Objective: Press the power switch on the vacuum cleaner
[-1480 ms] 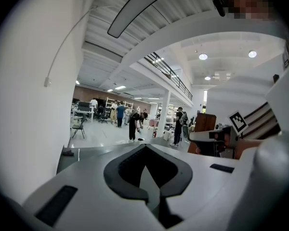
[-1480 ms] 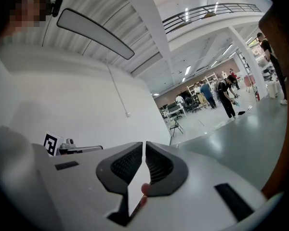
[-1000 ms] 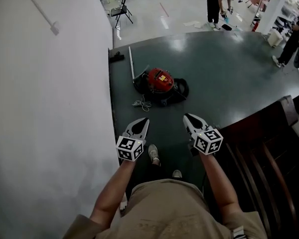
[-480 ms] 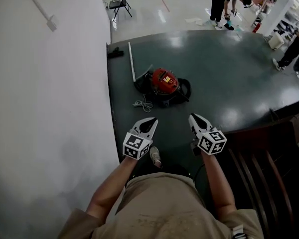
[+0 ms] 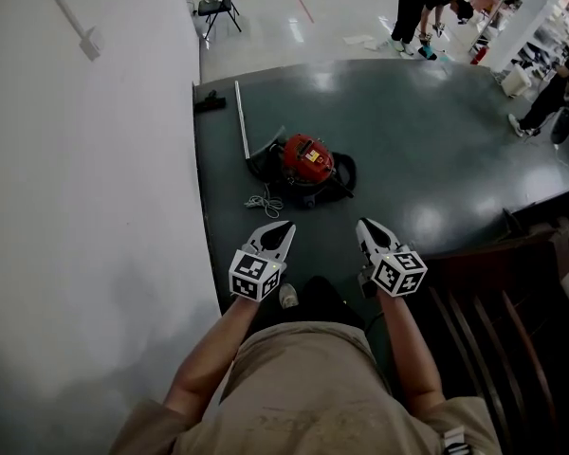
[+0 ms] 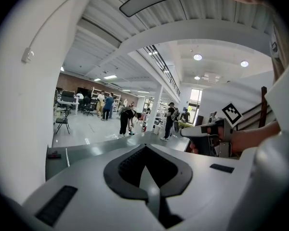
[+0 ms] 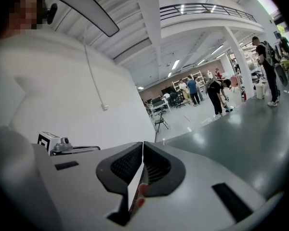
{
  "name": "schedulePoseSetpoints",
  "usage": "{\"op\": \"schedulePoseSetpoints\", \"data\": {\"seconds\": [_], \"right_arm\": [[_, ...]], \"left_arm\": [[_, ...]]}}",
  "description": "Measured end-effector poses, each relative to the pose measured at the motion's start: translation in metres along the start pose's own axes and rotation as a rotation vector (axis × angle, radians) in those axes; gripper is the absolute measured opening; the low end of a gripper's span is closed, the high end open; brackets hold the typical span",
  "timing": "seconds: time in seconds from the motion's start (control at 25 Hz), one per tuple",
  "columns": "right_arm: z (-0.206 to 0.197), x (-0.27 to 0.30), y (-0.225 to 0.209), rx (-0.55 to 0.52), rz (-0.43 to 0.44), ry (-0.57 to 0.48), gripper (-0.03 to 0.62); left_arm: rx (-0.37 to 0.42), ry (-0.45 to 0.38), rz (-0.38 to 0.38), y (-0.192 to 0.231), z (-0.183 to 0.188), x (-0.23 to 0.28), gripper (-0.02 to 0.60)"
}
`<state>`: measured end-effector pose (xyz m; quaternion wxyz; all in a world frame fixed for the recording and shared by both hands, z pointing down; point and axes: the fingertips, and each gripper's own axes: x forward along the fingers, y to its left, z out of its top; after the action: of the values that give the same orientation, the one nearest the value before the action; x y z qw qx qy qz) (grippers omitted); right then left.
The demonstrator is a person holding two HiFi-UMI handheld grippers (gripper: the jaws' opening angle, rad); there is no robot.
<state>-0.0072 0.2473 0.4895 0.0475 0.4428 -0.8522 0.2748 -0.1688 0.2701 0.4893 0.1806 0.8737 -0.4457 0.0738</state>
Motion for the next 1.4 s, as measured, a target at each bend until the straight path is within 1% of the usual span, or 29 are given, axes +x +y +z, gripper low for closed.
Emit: {"op": "schedulePoseSetpoints", "data": {"seconds": [0.16, 0.32, 0.48, 0.64, 0.76, 0.84, 0.96, 1.08, 1.16, 1.32, 1.4], "right_arm": [[0.016, 0.006, 0.007, -0.049, 0.000, -0.025, 0.009], [0.021, 0.021, -0.003, -0.042, -0.012, -0.021, 0.009], [0.024, 0.044, -0.025, -0.015, -0.022, -0.015, 0.009], [0.034, 0.077, -0.054, 0.021, -0.030, -0.001, 0.009], [0.044, 0.108, -0.079, 0.027, -0.030, 0.017, 0.009], [0.056, 0.129, -0.094, 0.015, -0.025, 0.027, 0.009], [0.071, 0.154, -0.119, -0.011, -0.016, 0.054, 0.009], [0.074, 0.179, -0.150, -0.069, -0.026, 0.102, 0.009], [0.079, 0.194, -0.170, -0.088, -0.025, 0.118, 0.009], [0.083, 0.226, -0.213, -0.109, -0.023, 0.153, 0.009], [0.076, 0.241, -0.232, -0.101, -0.020, 0.180, 0.009]], "left_arm": [[-0.006, -0.005, -0.008, 0.012, 0.005, 0.010, 0.003], [-0.018, 0.005, -0.014, 0.025, 0.008, 0.026, 0.003], [-0.005, 0.028, -0.021, 0.037, 0.012, 0.045, 0.003], [-0.008, 0.050, 0.008, 0.065, 0.020, 0.068, 0.003], [-0.037, 0.064, 0.034, 0.091, 0.025, 0.090, 0.003], [-0.057, 0.077, 0.043, 0.107, 0.032, 0.112, 0.003], [-0.069, 0.094, 0.048, 0.119, 0.047, 0.143, 0.003], [-0.120, 0.107, 0.068, 0.135, 0.054, 0.176, 0.003], [-0.142, 0.126, 0.077, 0.144, 0.055, 0.201, 0.003], [-0.120, 0.182, 0.074, 0.154, 0.056, 0.249, 0.003], [-0.138, 0.203, 0.069, 0.159, 0.050, 0.268, 0.003]]}}
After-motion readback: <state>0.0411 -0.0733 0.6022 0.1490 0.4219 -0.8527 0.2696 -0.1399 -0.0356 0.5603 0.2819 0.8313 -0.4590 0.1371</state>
